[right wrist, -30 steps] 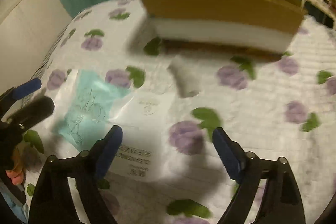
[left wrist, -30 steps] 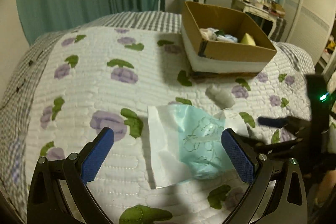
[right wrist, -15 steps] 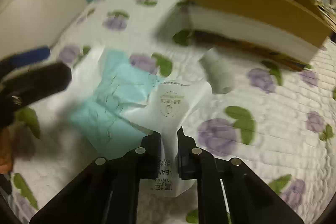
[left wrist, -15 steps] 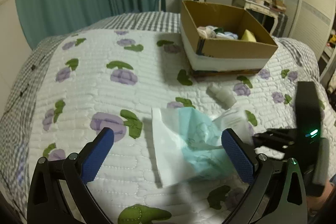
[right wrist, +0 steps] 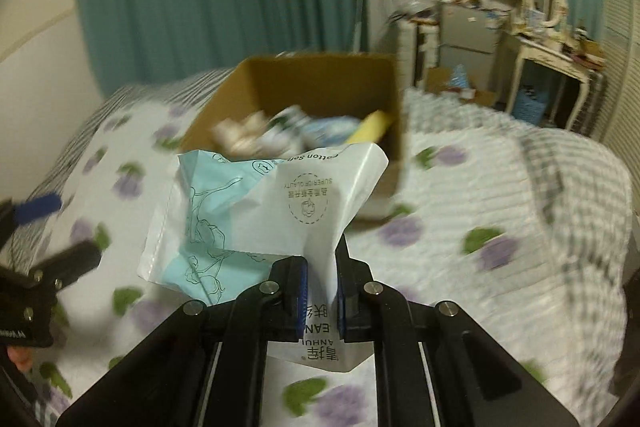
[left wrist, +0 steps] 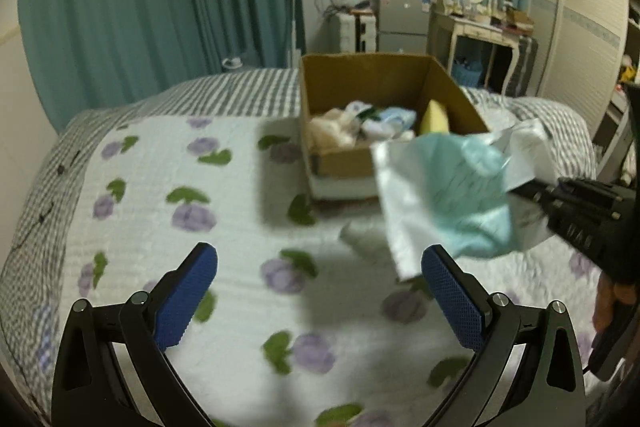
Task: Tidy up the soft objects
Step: 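Grasp teal towel packet with right gripper while left gripper grasps white bottle, then lower the towel packet and bottle into the box and open both grippers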
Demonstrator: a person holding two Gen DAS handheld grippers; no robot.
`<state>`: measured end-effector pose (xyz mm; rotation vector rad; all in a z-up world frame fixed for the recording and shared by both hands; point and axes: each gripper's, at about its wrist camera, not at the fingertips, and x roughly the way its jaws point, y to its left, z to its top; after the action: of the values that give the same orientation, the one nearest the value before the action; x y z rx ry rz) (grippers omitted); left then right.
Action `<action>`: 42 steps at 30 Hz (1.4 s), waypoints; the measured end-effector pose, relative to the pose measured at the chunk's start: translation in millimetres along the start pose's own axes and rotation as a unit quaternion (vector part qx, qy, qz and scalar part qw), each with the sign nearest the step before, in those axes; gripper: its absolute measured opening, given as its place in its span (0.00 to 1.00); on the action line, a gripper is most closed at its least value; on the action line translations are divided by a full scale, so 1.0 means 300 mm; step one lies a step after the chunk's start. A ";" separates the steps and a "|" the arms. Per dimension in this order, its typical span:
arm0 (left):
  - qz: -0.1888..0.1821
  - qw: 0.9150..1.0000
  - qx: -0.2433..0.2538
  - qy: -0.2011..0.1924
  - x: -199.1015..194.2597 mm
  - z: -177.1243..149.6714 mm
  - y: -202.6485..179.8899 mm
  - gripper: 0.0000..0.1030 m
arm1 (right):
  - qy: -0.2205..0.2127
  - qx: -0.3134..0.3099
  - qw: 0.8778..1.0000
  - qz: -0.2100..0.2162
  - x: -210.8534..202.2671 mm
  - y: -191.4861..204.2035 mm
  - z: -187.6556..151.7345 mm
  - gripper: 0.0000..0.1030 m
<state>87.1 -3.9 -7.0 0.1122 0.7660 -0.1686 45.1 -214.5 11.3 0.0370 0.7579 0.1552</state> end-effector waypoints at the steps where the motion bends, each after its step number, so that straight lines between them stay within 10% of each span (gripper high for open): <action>1: -0.002 1.000 -0.005 0.000 0.015 0.016 -0.012 1.00 | -0.003 0.004 1.000 -0.006 -0.004 -0.036 0.017 0.10; 9: 0.003 0.999 -0.029 0.016 0.253 0.062 -0.118 0.99 | 0.008 0.056 0.998 0.000 0.115 -0.232 -0.008 0.10; 21: -0.003 0.995 -0.033 0.096 0.539 -0.066 -0.118 0.52 | 0.053 0.038 0.998 0.004 0.209 -0.219 -0.093 0.10; 25: -0.025 0.994 -0.030 0.099 0.519 -0.069 -0.119 0.34 | 0.053 0.036 0.998 -0.002 0.204 -0.212 -0.112 0.10; 42: -0.058 0.998 -0.007 0.008 0.119 0.010 -0.057 0.30 | -0.010 0.024 1.000 -0.009 -0.098 -0.139 -0.017 0.10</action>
<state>111.2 -25.2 -30.4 0.0565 0.7899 -0.2737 25.8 -260.2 23.8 0.0776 0.7415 0.1194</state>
